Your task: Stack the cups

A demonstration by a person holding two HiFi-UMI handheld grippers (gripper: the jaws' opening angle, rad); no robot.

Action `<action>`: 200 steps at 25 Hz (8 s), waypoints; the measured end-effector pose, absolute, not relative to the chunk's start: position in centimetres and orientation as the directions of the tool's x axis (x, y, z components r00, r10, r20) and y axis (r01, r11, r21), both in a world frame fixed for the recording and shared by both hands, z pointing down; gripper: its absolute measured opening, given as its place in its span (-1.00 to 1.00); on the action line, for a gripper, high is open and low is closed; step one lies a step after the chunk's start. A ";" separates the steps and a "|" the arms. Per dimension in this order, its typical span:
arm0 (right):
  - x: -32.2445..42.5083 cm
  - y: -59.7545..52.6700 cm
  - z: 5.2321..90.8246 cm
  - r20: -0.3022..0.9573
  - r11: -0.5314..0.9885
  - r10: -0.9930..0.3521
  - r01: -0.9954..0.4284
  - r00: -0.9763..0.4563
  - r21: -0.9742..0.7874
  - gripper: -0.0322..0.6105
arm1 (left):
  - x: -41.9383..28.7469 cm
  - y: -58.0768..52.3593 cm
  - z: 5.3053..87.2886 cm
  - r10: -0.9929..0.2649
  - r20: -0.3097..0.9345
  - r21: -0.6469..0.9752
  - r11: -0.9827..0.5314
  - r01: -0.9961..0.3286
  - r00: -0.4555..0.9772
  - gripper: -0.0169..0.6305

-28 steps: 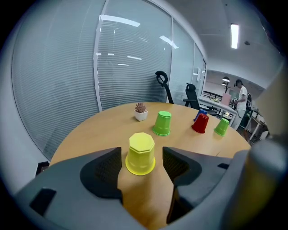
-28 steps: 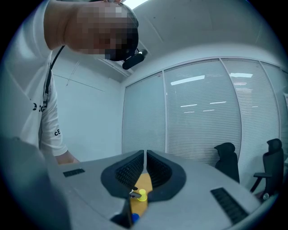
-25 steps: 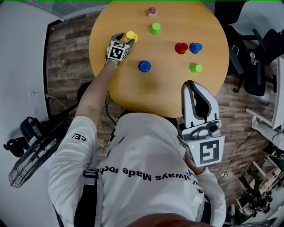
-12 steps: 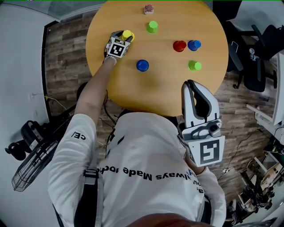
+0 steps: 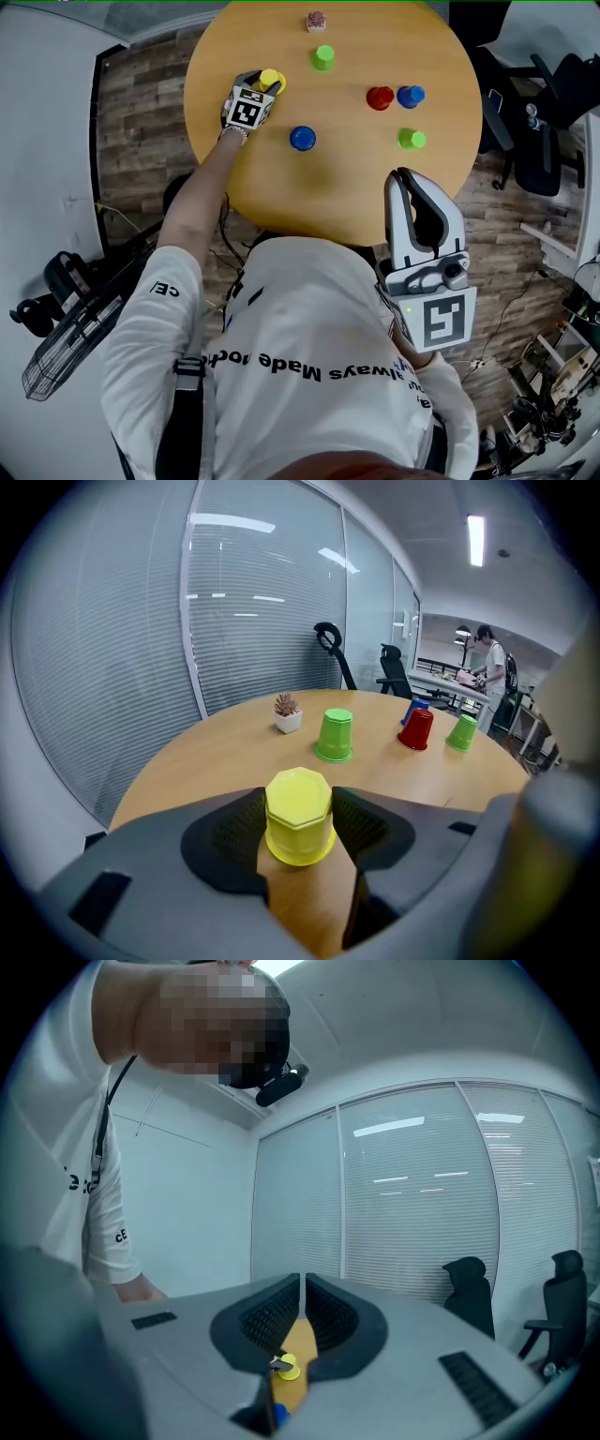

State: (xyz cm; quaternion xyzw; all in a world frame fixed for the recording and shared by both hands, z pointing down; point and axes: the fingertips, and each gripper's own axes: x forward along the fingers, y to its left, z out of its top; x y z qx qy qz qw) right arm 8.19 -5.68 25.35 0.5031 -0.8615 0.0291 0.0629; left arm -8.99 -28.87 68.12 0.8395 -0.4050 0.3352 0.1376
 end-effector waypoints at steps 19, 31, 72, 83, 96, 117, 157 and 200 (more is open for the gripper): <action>7.8 -2.7 24.0 0.099 0.503 -0.862 -0.864 -0.498 0.033 -0.77 | -10.4 -19.0 68.9 -0.576 0.684 0.003 -0.611 -0.792 0.447 -0.20; 8.1 -1.7 23.3 0.079 0.502 -0.863 -0.864 -0.498 0.036 -0.77 | -9.1 -14.5 68.6 -0.572 0.688 -0.001 -0.616 -0.788 0.446 -0.21; 11.6 0.2 22.5 0.048 0.471 -0.881 -0.881 -0.470 0.028 -0.77 | -1.1 -1.6 71.7 -0.414 0.729 0.122 -0.704 -0.700 0.544 -0.12; 15.8 1.5 22.3 0.063 0.417 -0.908 -0.908 -0.415 0.032 -0.77 | 8.5 -3.3 70.0 -0.372 0.663 0.142 -0.789 -0.598 0.649 -0.12; 21.2 3.5 22.6 0.092 0.345 -0.936 -0.938 -0.341 0.042 -0.77 | 20.3 -8.0 67.0 -0.353 0.602 0.113 -0.850 -0.514 0.717 -0.12; 30.3 4.4 23.8 0.141 0.252 -0.959 -0.967 -0.245 0.037 -0.77 | 32.3 -12.0 68.6 -0.306 0.653 0.083 -0.880 -0.467 0.693 -0.12; 18.7 0.9 23.0 0.089 0.449 -0.891 -0.893 -0.446 0.018 -0.77 | 15.4 -12.0 66.4 -0.454 0.642 0.056 -0.775 -0.629 0.617 -0.25; 14.7 -0.7 23.8 0.093 0.499 -0.864 -0.866 -0.494 0.032 -0.77 | 8.7 -9.4 65.0 -0.543 0.602 0.090 -0.683 -0.725 0.586 -0.23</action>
